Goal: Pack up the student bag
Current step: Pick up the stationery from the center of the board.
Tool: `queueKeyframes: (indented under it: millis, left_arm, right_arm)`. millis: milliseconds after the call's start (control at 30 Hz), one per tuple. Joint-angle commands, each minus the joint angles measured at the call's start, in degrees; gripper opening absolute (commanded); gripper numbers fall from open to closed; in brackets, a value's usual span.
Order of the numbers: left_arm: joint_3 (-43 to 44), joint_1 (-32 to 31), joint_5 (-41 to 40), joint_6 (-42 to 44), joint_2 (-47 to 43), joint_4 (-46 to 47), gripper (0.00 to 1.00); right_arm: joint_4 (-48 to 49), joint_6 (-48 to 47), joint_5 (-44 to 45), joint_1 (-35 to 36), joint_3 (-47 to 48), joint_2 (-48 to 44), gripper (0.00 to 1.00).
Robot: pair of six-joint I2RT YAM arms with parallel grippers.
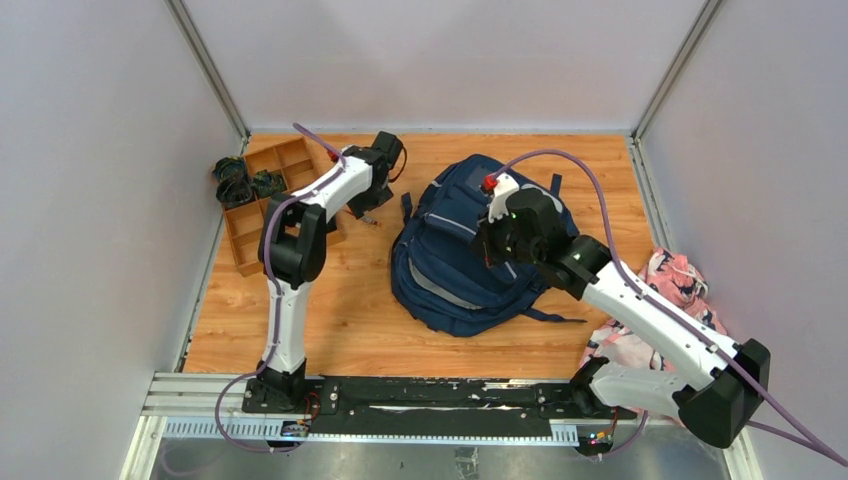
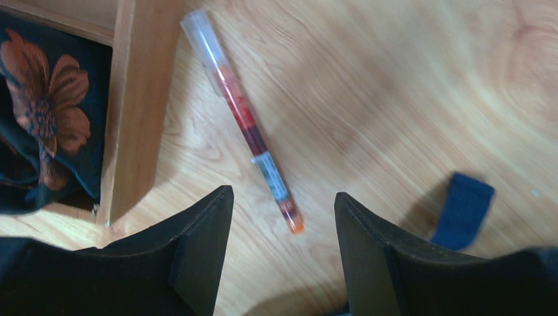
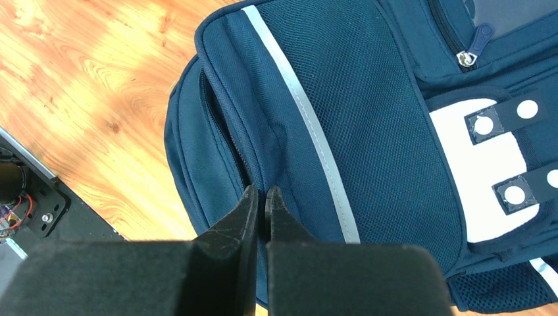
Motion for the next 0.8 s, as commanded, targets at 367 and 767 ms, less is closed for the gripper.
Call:
queueKeyframes:
  millis: [367,767]
  left_arm:
    - [1.4,2.6,2.7,-3.3,8.2,-0.9,0.35]
    - [-3.2,-1.9,5.9,7.0,-12.9,0.2,0.0]
  right_arm:
    - [-3.0,1.6,0.9,1.0,-4.9,-5.8,0.0]
    - [-3.4,1.0,1.8,0.9,-1.3,-2.0,0.0]
